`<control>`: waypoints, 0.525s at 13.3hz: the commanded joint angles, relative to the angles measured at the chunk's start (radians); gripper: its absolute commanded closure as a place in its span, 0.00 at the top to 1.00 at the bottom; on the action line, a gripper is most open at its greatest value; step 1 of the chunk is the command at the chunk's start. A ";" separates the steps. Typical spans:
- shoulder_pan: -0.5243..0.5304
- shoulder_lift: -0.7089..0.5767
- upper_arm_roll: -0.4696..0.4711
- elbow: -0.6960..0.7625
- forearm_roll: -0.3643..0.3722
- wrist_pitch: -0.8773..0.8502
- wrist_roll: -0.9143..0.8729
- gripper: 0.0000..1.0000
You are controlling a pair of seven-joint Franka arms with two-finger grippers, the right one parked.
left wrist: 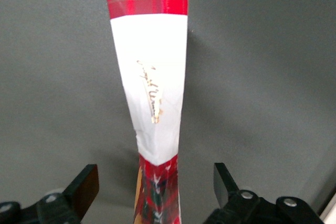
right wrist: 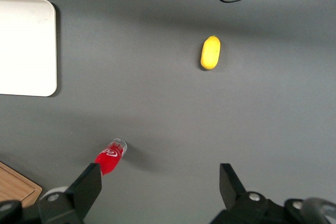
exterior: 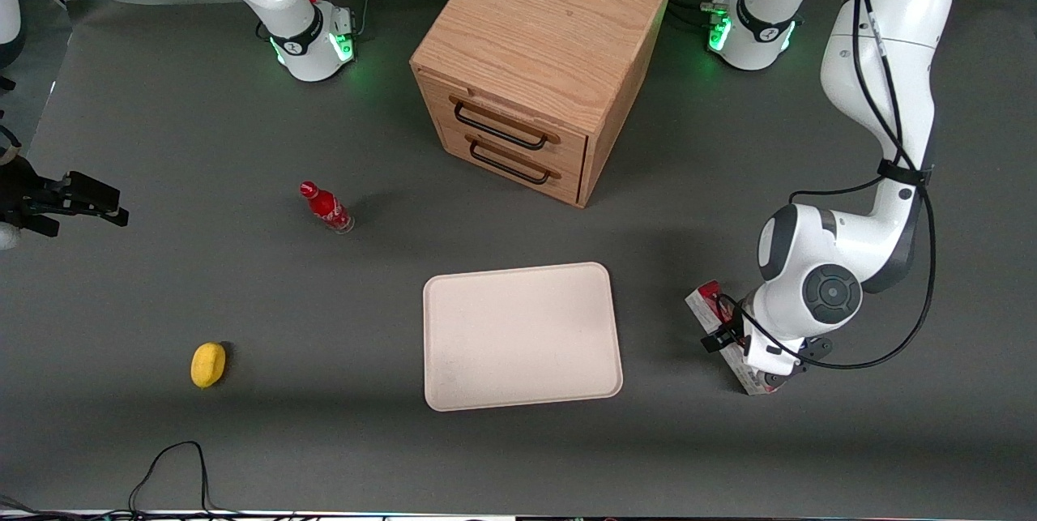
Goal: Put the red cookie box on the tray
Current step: 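Close the left gripper on the cookie box's narrow end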
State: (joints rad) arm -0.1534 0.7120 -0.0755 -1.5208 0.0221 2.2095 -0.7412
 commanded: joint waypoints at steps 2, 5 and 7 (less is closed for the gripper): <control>-0.003 0.006 0.000 0.022 0.051 -0.004 0.019 0.00; -0.001 0.004 0.000 0.018 0.070 0.003 0.023 0.00; -0.003 -0.002 0.000 0.019 0.070 -0.002 0.023 0.00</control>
State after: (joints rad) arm -0.1535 0.7122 -0.0760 -1.5152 0.0755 2.2109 -0.7266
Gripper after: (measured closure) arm 0.850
